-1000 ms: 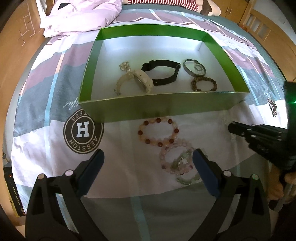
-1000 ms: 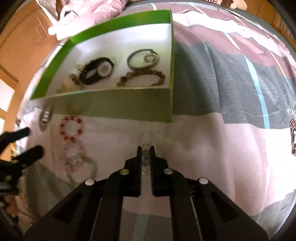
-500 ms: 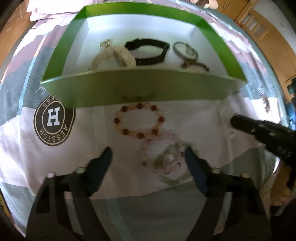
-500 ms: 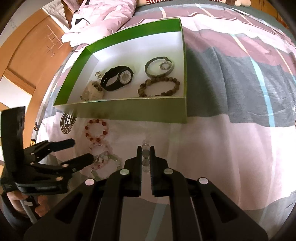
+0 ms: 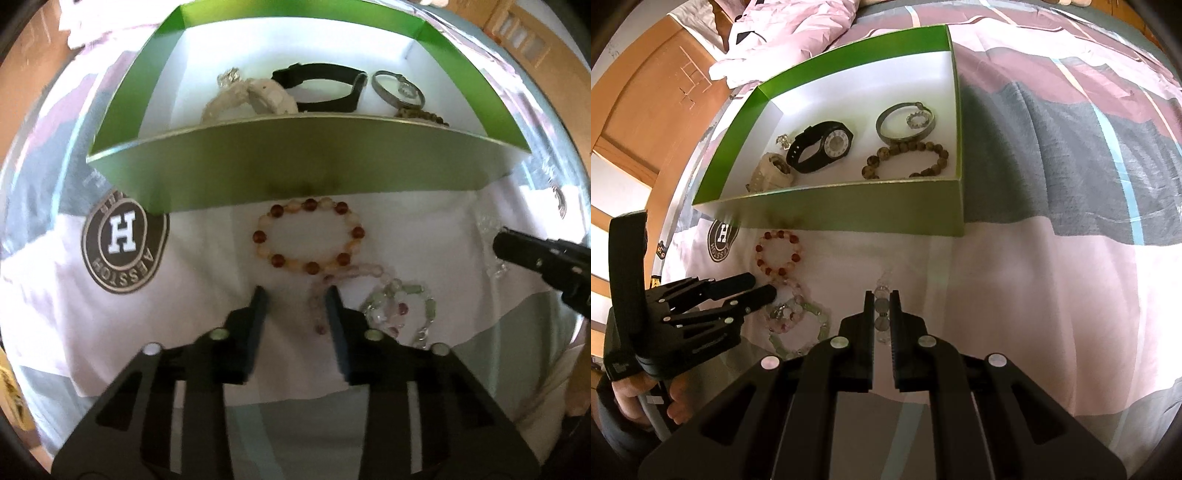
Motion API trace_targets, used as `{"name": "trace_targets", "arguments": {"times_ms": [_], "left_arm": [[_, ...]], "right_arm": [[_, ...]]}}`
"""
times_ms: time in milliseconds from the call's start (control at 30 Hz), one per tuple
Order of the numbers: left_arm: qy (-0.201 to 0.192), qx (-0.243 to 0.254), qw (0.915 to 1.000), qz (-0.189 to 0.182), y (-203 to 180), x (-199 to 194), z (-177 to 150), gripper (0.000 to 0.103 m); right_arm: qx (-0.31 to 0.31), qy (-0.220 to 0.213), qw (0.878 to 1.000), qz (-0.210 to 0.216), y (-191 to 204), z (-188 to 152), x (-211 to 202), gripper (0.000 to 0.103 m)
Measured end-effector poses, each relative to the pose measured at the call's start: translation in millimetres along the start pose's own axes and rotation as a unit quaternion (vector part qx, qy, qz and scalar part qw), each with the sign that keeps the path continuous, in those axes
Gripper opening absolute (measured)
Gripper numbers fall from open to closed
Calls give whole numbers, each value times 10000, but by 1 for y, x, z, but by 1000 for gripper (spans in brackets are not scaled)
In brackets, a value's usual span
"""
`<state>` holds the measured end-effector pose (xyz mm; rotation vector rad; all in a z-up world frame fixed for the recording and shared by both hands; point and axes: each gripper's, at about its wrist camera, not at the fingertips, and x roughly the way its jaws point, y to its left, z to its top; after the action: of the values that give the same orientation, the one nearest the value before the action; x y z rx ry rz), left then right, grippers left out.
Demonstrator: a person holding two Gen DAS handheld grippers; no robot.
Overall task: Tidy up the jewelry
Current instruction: 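Grasp the pink-red beaded bracelet with the left tool while the right tool holds the crystal bracelet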
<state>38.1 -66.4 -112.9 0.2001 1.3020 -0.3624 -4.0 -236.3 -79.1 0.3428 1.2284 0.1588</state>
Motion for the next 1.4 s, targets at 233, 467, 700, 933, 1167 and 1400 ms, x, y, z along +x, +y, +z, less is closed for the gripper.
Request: {"name": "trace_targets", "arguments": {"times_ms": [233, 467, 700, 933, 1167, 1400], "left_arm": [[-17, 219, 9996, 166, -8, -1, 1, 9], [-164, 204, 9996, -41, -4, -28, -1, 9], [-281, 172, 9993, -165, -4, -42, -6, 7], [-556, -33, 9981, -282, 4, -57, -6, 7], [-1117, -12, 9929, -416, -6, -84, -7, 0], [-902, -24, 9955, -272, -4, -72, -5, 1]], "right_arm": [[26, 10, 10000, 6, -1, -1, 0, 7], [44, -9, 10000, 19, -3, 0, -1, 8], [12, -4, 10000, 23, -2, 0, -1, 8], [-16, 34, 10000, 9, -1, 0, 0, 8], [24, -47, 10000, -12, -2, 0, -4, 8], [-21, -63, 10000, -24, -1, 0, -4, 8]]}}
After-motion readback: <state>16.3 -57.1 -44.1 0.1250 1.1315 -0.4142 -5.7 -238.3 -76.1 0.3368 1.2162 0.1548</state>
